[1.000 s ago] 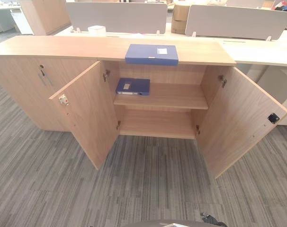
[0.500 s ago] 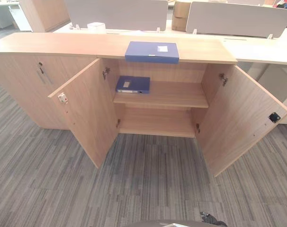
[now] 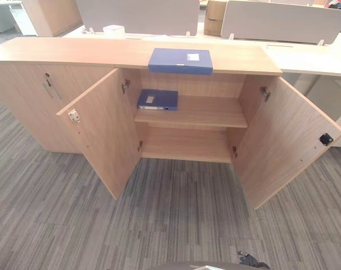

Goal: Put the empty folder in the office cabinet

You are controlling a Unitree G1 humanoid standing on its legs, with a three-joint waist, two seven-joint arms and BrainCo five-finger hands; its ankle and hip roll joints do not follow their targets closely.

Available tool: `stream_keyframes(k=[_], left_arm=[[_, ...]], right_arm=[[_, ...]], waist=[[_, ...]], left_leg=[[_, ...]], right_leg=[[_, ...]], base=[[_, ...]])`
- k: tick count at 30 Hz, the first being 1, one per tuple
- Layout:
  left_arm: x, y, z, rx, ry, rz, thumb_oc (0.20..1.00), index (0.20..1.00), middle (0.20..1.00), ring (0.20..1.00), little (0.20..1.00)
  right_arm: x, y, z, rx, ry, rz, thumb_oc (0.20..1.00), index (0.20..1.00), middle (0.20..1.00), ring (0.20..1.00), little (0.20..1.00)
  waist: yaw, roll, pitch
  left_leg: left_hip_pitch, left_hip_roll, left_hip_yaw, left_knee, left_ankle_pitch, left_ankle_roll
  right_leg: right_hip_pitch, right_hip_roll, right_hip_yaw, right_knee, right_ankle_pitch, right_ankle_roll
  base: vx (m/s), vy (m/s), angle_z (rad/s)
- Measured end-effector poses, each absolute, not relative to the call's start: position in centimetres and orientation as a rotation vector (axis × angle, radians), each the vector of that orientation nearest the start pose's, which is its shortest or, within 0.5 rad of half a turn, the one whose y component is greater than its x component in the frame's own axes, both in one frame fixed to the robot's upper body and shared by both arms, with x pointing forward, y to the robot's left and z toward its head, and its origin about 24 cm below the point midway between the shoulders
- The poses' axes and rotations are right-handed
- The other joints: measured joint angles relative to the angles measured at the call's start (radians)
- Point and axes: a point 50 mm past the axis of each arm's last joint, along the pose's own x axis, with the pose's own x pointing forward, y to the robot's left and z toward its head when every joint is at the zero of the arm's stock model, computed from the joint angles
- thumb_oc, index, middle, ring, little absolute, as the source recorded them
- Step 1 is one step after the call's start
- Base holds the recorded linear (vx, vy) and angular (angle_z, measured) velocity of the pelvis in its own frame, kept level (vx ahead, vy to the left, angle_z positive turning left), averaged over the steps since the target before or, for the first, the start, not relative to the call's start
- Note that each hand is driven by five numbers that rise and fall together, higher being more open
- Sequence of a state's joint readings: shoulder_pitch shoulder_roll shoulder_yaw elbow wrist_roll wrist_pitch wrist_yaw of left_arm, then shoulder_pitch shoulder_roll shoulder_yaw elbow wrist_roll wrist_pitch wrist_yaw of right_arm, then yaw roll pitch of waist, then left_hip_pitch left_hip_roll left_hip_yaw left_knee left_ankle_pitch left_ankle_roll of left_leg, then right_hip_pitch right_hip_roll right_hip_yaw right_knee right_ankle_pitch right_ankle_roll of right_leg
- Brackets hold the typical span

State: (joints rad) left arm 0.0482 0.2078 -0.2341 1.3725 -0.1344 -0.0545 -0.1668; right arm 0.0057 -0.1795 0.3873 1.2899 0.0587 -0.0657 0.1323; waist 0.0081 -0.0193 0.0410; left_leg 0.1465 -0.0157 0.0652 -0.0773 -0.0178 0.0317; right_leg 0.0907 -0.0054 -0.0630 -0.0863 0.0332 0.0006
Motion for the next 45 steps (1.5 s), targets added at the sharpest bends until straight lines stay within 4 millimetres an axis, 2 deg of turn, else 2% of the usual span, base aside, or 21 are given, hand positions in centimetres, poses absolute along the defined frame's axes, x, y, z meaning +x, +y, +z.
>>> stream_keyframes(k=[10,12,13,14,15,16,17,18,20,21,23,24,26,29,33,34,36,37,40,42,45], left_arm=[[4.0,21.8,-17.3,0.090,1.381,-0.073,1.000,1.000,1.000,1.000,1.000],[5.1,21.9,-17.2,0.085,1.349,-0.059,1.000,1.000,1.000,1.000,1.000],[8.1,22.2,-16.6,0.071,1.250,-0.030,1.000,1.000,1.000,1.000,1.000],[10.5,22.1,-16.1,0.084,1.189,-0.032,1.000,1.000,1.000,1.000,1.000],[10.3,21.9,-16.2,0.072,1.197,-0.028,1.000,1.000,1.000,1.000,1.000],[8.4,22.0,-16.7,0.055,1.266,-0.005,1.000,1.000,1.000,1.000,1.000],[6.5,21.9,-17.0,0.050,1.334,0.003,1.000,1.000,1.000,1.000,1.000],[6.5,21.9,-17.0,0.050,1.334,0.003,1.000,1.000,1.000,1.000,1.000],[4.1,20.5,-17.6,0.009,1.398,-0.009,1.000,1.000,1.000,1.000,1.000],[3.3,20.3,-17.7,-0.004,1.430,-0.002,1.000,1.000,1.000,1.000,1.000],[3.1,20.4,-17.7,-0.008,1.442,0.009,1.000,1.000,1.000,1.000,1.000],[2.7,20.4,-17.7,-0.023,1.451,0.026,1.000,1.000,1.000,1.000,1.000],[2.6,20.5,-17.7,-0.027,1.454,0.034,1.000,1.000,1.000,1.000,1.000],[2.9,21.4,-17.5,-0.045,1.427,0.087,1.000,1.000,1.000,1.000,1.000],[3.2,21.5,-17.5,-0.029,1.406,0.071,1.000,1.000,1.000,1.000,1.000],[3.9,22.4,-17.3,-0.010,1.379,0.086,1.000,1.000,1.000,1.000,1.000],[5.5,24.8,-16.5,0.043,1.323,0.123,1.000,1.000,1.000,1.000,1.000],[5.5,24.8,-16.5,0.043,1.323,0.123,1.000,1.000,1.000,1.000,1.000],[5.8,26.1,-16.1,0.083,1.309,0.134,1.000,1.000,1.000,1.000,1.000],[5.6,26.3,-16.1,0.106,1.336,0.124,1.000,1.000,1.000,1.000,1.000],[6.2,26.4,-16.0,0.159,1.329,0.086,1.000,1.000,1.000,1.000,1.000]], right_arm=[[8.3,-18.7,-17.0,-0.272,1.241,0.314,1.000,1.000,1.000,1.000,1.000],[9.1,-18.7,-16.8,-0.274,1.217,0.318,1.000,1.000,1.000,1.000,1.000],[11.0,-18.8,-16.3,-0.283,1.158,0.313,1.000,1.000,1.000,1.000,1.000],[12.4,-19.5,-15.9,-0.289,1.143,0.283,1.000,1.000,1.000,1.000,1.000],[12.6,-19.8,-15.9,-0.307,1.159,0.281,1.000,1.000,1.000,1.000,1.000],[12.4,-19.8,-15.9,-0.322,1.158,0.290,1.000,1.000,1.000,1.000,1.000],[12.5,-19.9,-15.9,-0.326,1.156,0.291,1.000,1.000,1.000,1.000,1.000],[12.5,-19.9,-15.9,-0.326,1.156,0.291,1.000,1.000,1.000,1.000,1.000],[11.9,-21.0,-15.9,-0.341,1.181,0.270,1.000,1.000,1.000,1.000,1.000],[11.1,-21.6,-16.0,-0.332,1.197,0.244,1.000,1.000,1.000,1.000,1.000],[10.5,-22.3,-16.0,-0.300,1.209,0.189,1.000,1.000,1.000,1.000,1.000],[10.3,-22.8,-16.0,-0.295,1.217,0.166,1.000,1.000,1.000,1.000,1.000],[10.4,-23.1,-15.9,-0.297,1.211,0.156,1.000,1.000,1.000,1.000,1.000],[10.1,-23.4,-15.9,-0.279,1.215,0.132,1.000,1.000,1.000,1.000,1.000],[7.1,-23.8,-16.4,-0.254,1.273,0.108,1.000,1.000,1.000,1.000,1.000],[6.3,-23.2,-16.7,-0.249,1.304,0.124,1.000,1.000,1.000,1.000,1.000],[7.5,-21.2,-16.8,-0.231,1.267,0.184,1.000,1.000,1.000,1.000,1.000],[7.5,-21.2,-16.8,-0.231,1.267,0.184,1.000,1.000,1.000,1.000,1.000],[10.3,-20.1,-16.4,-0.260,1.190,0.246,1.000,1.000,1.000,1.000,1.000],[12.8,-19.4,-15.8,-0.339,1.119,0.315,1.000,1.000,1.000,1.000,1.000],[16.0,-17.8,-14.5,-0.490,0.967,0.446,1.000,1.000,1.000,1.000,1.000]], waist=[[0.004,-0.001,0.019],[0.007,-0.016,0.044],[0.017,-0.042,0.105],[0.046,-0.063,0.202],[0.062,-0.062,0.215],[0.057,-0.061,0.217],[0.056,-0.047,0.223],[0.056,-0.047,0.223],[0.081,0.001,0.243],[0.076,0.032,0.250],[0.097,0.051,0.256],[0.112,0.045,0.258],[0.110,0.046,0.256],[0.110,0.077,0.212],[0.099,0.064,0.128],[0.096,0.020,0.107],[0.097,-0.076,0.093],[0.097,-0.076,0.093],[0.117,-0.084,0.037],[0.117,-0.073,0.027],[0.113,-0.018,0.040]], left_leg=[[-0.069,0.004,0.005,0.072,-0.015,-0.028],[-0.152,-0.004,0.006,0.197,-0.030,-0.051],[-0.404,0.003,0.007,0.583,-0.020,-0.117],[-0.579,0.012,-0.015,0.876,0.154,-0.234],[-0.653,0.022,-0.031,0.918,0.174,-0.231],[-0.689,0.061,-0.008,0.793,0.160,-0.178],[-0.693,0.084,0.012,0.613,0.167,-0.173],[-0.693,0.084,0.012,0.613,0.167,-0.173],[-0.640,0.132,0.008,0.111,0.203,-0.184],[-0.669,0.157,0.007,0.037,0.241,-0.223],[-0.690,0.166,0.034,-0.004,0.264,-0.258],[-0.704,0.179,0.129,0.027,0.258,-0.229],[-0.685,0.185,0.156,0.044,0.256,-0.222],[-0.564,0.251,0.110,0.129,0.234,-0.204],[-0.426,0.223,0.130,0.119,0.210,-0.168],[-0.382,0.169,0.172,0.118,0.246,-0.086],[-0.423,0.097,0.204,0.247,0.115,-0.038],[-0.423,0.097,0.204,0.247,0.115,-0.038],[-0.398,0.050,0.229,0.276,0.002,-0.003],[-0.348,0.023,0.249,0.217,-0.006,0.020],[-0.247,0.011,0.276,0.124,0.008,0.077]], right_leg=[[-0.038,0.002,-0.003,0.004,-0.006,0.001],[-0.077,0.003,-0.014,0.039,0.003,-0.019],[-0.191,-0.014,-0.071,0.189,-0.049,-0.100],[-0.190,-0.042,-0.069,0.233,-0.073,-0.114],[-0.184,-0.040,-0.056,0.231,-0.076,-0.114],[-0.158,-0.033,-0.062,0.196,-0.074,-0.120],[-0.128,-0.025,-0.053,0.150,-0.075,-0.121],[-0.128,-0.025,-0.053,0.150,-0.075,-0.121],[-0.046,0.023,0.006,0.032,-0.074,-0.116],[-0.021,0.045,-0.001,0.023,-0.039,-0.170],[-0.022,0.046,-0.002,0.048,-0.035,-0.181],[-0.002,0.021,0.019,0.040,-0.053,-0.151],[0.018,0.013,0.031,0.033,-0.054,-0.151],[0.033,0.052,0.092,0.098,-0.111,-0.074],[0.075,0.014,0.136,0.075,-0.178,-0.038],[0.104,-0.057,0.137,0.071,-0.219,-0.003],[0.099,-0.150,0.124,0.112,-0.224,0.014],[0.099,-0.150,0.124,0.112,-0.224,0.014],[0.045,-0.191,0.152,0.251,-0.132,0.116],[-0.015,-0.211,0.180,0.367,-0.087,0.170],[-0.225,-0.247,0.072,0.727,-0.035,0.170]], base=[[-0.08,-0.058,0.01],[-0.15,-0.133,0.17],[0.06,-0.051,0.23],[0.14,-0.051,0.05],[0.35,0.030,-0.15],[0.38,0.077,-0.18],[0.30,0.077,0.01],[0.21,0.044,-0.11],[0.30,0.067,-0.29],[0.33,0.131,-0.16],[0.19,0.099,-0.18],[0.10,0.047,-0.35],[0.36,0.190,-0.42],[0.48,0.242,-0.79],[0.42,0.209,-0.30],[0.57,0.284,-0.11],[0.40,0.216,-0.10],[0.22,0.141,0.14],[0.33,0.215,0.01],[0.24,0.226,-0.26],[0.26,0.199,-0.36]])
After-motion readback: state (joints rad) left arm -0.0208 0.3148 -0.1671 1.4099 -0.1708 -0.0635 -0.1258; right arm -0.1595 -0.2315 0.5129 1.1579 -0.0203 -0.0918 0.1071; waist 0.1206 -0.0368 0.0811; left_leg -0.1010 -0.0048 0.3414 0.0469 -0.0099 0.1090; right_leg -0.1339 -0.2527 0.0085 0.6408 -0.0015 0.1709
